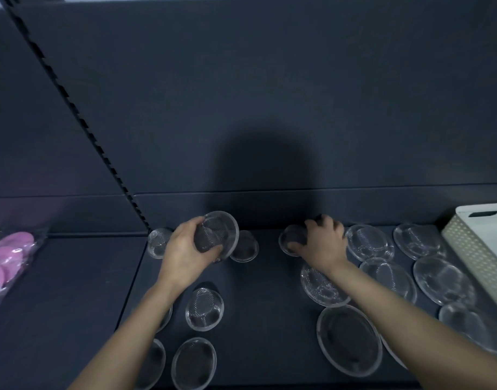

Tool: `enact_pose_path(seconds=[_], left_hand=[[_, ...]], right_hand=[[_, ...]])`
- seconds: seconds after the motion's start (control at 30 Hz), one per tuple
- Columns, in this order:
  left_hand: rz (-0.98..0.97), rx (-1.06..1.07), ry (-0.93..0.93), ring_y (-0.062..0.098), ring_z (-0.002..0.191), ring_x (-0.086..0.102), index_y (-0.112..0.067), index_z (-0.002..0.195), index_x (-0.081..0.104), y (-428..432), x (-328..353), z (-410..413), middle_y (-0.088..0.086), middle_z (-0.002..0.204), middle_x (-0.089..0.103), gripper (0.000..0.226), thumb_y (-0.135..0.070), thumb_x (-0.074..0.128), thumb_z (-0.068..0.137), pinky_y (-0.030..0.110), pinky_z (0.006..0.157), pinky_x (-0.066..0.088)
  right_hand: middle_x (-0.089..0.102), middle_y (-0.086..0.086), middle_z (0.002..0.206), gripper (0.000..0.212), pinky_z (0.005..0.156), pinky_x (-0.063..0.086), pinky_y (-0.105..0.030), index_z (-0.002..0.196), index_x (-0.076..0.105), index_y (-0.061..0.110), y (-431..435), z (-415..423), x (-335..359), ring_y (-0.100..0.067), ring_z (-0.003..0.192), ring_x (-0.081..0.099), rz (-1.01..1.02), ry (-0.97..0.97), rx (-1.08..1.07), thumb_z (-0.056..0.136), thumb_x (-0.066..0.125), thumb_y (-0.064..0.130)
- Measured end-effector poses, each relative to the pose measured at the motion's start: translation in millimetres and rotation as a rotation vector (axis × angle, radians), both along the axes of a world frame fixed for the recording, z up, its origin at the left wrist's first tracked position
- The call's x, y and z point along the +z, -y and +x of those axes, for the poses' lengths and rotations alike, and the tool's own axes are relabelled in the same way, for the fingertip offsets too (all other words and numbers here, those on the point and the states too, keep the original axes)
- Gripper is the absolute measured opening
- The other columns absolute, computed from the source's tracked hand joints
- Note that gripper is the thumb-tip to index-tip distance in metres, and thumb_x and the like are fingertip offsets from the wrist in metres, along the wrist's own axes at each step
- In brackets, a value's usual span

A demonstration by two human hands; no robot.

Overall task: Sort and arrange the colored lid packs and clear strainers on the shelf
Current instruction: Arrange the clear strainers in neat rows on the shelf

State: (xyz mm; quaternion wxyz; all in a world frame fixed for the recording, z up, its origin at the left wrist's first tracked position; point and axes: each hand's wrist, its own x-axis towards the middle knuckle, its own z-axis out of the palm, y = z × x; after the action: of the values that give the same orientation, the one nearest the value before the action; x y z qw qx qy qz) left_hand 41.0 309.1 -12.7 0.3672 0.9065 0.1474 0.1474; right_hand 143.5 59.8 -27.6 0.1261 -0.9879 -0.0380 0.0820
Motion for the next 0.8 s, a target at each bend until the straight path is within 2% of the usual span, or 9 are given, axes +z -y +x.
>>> enact_pose_path(seconds=[0.07,0.17,0.3,0.43,0.5,0.63,0.8], left_hand=[[0.013,-0.001,0.002,0.016,0.114,0.051,-0.017,0.129,0.053,2.1,1.2,0.2,-0.001,0.122,0.056,0.068,-0.023,0.082,0.068,0.025,0.099,0.038],[0.017,0.006,-0.002,0.015,0.115,0.051,-0.017,0.129,0.052,2.5,2.0,-0.7,-0.001,0.123,0.055,0.068,-0.024,0.082,0.068,0.025,0.099,0.037],[0.010,0.025,0.001,0.015,0.113,0.051,-0.016,0.129,0.052,-0.6,1.4,-4.6,-0.001,0.122,0.055,0.068,-0.022,0.082,0.068,0.021,0.097,0.036],[0.022,0.042,0.000,0.018,0.113,0.052,-0.014,0.128,0.053,-4.6,-1.0,-9.5,0.002,0.121,0.057,0.067,-0.021,0.082,0.068,0.025,0.098,0.038],[0.020,0.040,0.006,0.019,0.113,0.053,-0.014,0.127,0.053,-4.3,-1.3,-12.0,0.003,0.121,0.057,0.067,-0.022,0.082,0.068,0.027,0.099,0.039],[0.004,0.041,-0.007,0.015,0.113,0.052,-0.016,0.128,0.053,0.3,-0.5,-15.3,0.000,0.122,0.056,0.067,-0.024,0.082,0.069,0.022,0.097,0.036],[0.000,-0.007,-0.011,0.014,0.115,0.051,-0.018,0.128,0.052,10.0,2.3,-15.9,-0.002,0.124,0.056,0.067,-0.025,0.081,0.068,0.023,0.098,0.036]], right_hand=[[0.021,-0.011,0.147,0.065,0.104,0.033,-0.050,0.127,0.049,0.024,1.2,4.5,-3.8,-0.044,0.130,0.023,0.056,-0.083,-0.023,0.075,0.065,0.059],[0.018,-0.013,0.147,0.063,0.104,0.036,-0.050,0.125,0.051,0.026,-2.9,7.9,-9.7,-0.046,0.131,0.020,0.079,-0.100,0.017,0.074,0.065,0.058],[0.016,-0.017,0.152,0.061,0.112,0.027,-0.044,0.127,0.054,0.025,-9.7,2.7,-12.5,-0.041,0.138,0.013,0.106,-0.073,0.196,0.075,0.068,0.053],[0.008,-0.011,0.157,0.063,0.116,0.022,-0.040,0.129,0.055,0.027,-16.6,-12.1,-13.0,-0.038,0.142,0.007,0.131,-0.120,0.420,0.073,0.071,0.049],[0.006,-0.009,0.158,0.062,0.117,0.021,-0.040,0.128,0.056,0.027,-18.2,-21.3,-16.7,-0.035,0.144,0.004,0.162,-0.155,0.485,0.072,0.072,0.048],[0.005,-0.004,0.159,0.060,0.118,0.017,-0.037,0.126,0.059,0.027,-19.8,-38.2,-23.1,-0.029,0.146,-0.001,0.221,-0.169,0.592,0.072,0.074,0.047],[0.005,0.001,0.159,0.058,0.118,0.018,-0.037,0.124,0.059,0.026,-21.8,-62.1,-23.0,-0.023,0.146,-0.001,0.239,-0.198,0.721,0.072,0.073,0.047]])
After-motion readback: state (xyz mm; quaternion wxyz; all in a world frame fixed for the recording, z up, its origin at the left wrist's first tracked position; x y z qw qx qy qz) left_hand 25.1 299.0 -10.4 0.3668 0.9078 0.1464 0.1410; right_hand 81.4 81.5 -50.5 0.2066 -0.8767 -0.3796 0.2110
